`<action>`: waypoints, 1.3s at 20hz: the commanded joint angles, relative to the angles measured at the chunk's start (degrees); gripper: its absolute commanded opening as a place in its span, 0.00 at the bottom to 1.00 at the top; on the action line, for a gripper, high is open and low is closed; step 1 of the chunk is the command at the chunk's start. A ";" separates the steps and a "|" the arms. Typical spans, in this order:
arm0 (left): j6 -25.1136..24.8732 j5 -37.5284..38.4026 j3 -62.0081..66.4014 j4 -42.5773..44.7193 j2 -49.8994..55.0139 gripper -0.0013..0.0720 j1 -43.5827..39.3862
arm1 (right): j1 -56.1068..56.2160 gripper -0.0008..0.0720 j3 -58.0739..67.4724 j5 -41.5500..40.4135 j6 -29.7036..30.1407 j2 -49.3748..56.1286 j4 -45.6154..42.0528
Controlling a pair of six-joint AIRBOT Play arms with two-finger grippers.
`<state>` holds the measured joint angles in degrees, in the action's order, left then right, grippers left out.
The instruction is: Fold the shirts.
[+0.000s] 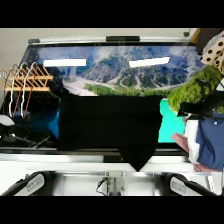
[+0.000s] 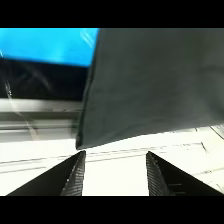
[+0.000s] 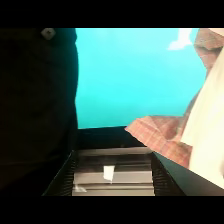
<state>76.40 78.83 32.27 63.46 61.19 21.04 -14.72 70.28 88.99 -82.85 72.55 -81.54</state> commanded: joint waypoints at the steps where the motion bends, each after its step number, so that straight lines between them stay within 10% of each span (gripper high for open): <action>1: -1.07 -7.21 -6.86 -0.46 -2.01 0.61 0.42 | -0.42 0.81 -0.26 -0.83 0.26 -0.39 2.64; 11: -3.76 -9.86 -9.07 -2.51 -1.01 0.61 3.21 | -0.42 0.81 -0.26 0.11 0.20 -0.39 2.78; 15: -1.62 -13.38 -10.60 -3.96 -1.01 0.44 3.23 | -0.39 0.81 -0.26 0.83 0.11 -0.39 3.10; 19: -0.39 -14.23 -11.04 -3.96 -1.01 0.05 3.23 | -0.39 0.81 -2.03 0.72 0.13 -0.39 3.08; 26: -0.96 -13.70 -10.97 -3.93 -1.07 0.06 3.23 | -0.37 0.81 -23.30 -5.46 3.82 -0.66 14.23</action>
<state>75.70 66.28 21.34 58.94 60.12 24.25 -15.25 55.02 87.26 -80.99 72.10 -73.87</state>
